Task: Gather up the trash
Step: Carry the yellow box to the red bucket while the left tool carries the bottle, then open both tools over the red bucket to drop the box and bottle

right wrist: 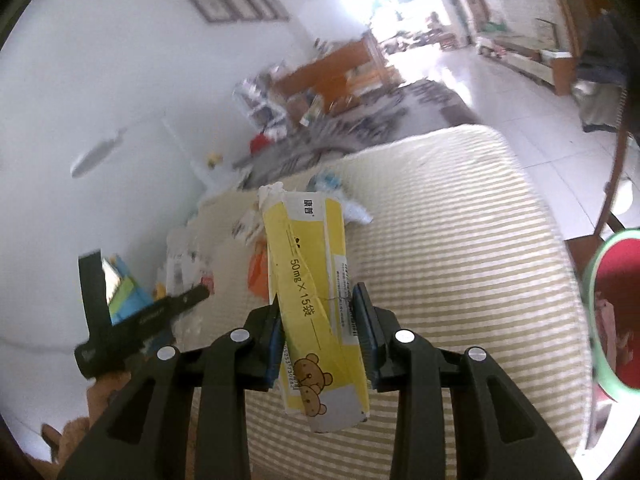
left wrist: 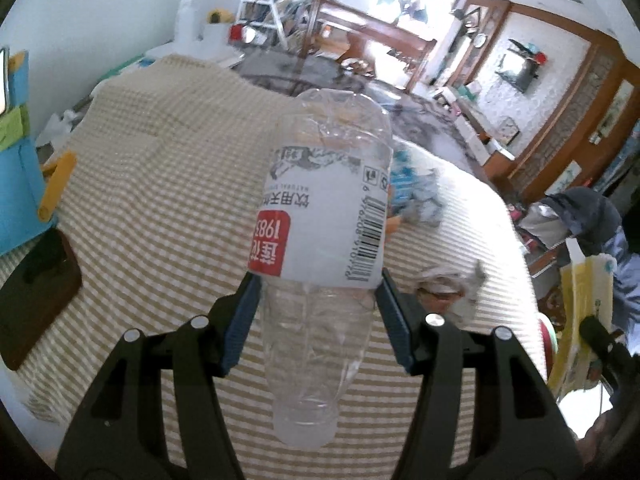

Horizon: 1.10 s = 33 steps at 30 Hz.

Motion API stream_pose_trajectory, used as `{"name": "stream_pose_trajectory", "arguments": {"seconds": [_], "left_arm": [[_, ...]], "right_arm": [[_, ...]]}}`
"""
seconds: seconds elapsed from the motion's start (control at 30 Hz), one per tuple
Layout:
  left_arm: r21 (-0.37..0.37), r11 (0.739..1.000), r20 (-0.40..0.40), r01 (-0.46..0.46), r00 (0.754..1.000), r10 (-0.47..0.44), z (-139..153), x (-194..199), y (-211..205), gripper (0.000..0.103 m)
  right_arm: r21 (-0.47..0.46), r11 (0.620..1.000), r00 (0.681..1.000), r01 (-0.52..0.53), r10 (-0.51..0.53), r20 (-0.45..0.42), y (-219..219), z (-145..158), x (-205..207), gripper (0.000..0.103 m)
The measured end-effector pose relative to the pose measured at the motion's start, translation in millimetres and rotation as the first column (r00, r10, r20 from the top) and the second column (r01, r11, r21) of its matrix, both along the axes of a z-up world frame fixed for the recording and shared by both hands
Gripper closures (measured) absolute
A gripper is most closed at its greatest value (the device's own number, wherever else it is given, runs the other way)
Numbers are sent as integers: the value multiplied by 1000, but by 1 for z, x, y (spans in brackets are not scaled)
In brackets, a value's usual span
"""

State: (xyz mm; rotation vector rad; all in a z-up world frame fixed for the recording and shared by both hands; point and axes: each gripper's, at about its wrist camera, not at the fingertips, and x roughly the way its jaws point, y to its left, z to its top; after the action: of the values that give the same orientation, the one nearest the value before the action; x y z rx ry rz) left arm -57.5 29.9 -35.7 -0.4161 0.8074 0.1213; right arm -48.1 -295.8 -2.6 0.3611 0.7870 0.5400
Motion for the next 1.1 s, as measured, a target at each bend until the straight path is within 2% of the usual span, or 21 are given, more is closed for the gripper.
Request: {"name": "stream_pose_trajectory", "arguments": {"seconds": [0.13, 0.27, 0.4, 0.6, 0.73, 0.83, 1.0, 1.1], "left_arm": [[-36, 996, 25, 78, 997, -77, 13, -2, -29, 47], [-75, 978, 30, 196, 981, -194, 20, 5, -73, 47], [-117, 941, 17, 318, 948, -318, 20, 13, -125, 47], [-126, 900, -11, 418, 906, -422, 16, 23, -181, 47], [-125, 862, -29, 492, 866, -499, 14, 37, -218, 47], [-116, 830, -39, 546, 832, -553, 17, 47, -249, 47], [-132, 750, -67, 648, 749, -659, 17, 63, -305, 47], [-136, 711, -73, 690, 709, -701, 18, 63, -335, 47]], "right_arm": [[42, 996, 997, 76, -76, 10, -39, 8, -4, 72], [111, 982, 988, 156, -157, -2, -79, 8, -9, 71], [155, 960, 972, 234, -233, -22, -121, 6, -18, 71], [195, 917, 938, 347, -342, -58, -175, -5, -29, 71], [247, 879, 913, 407, -390, -118, -200, -22, -30, 71], [237, 862, 894, 448, -430, -128, -215, -29, -36, 71], [227, 823, 853, 521, -497, -159, -242, -44, -43, 71], [215, 799, 827, 562, -534, -175, -255, -53, -47, 71]]}}
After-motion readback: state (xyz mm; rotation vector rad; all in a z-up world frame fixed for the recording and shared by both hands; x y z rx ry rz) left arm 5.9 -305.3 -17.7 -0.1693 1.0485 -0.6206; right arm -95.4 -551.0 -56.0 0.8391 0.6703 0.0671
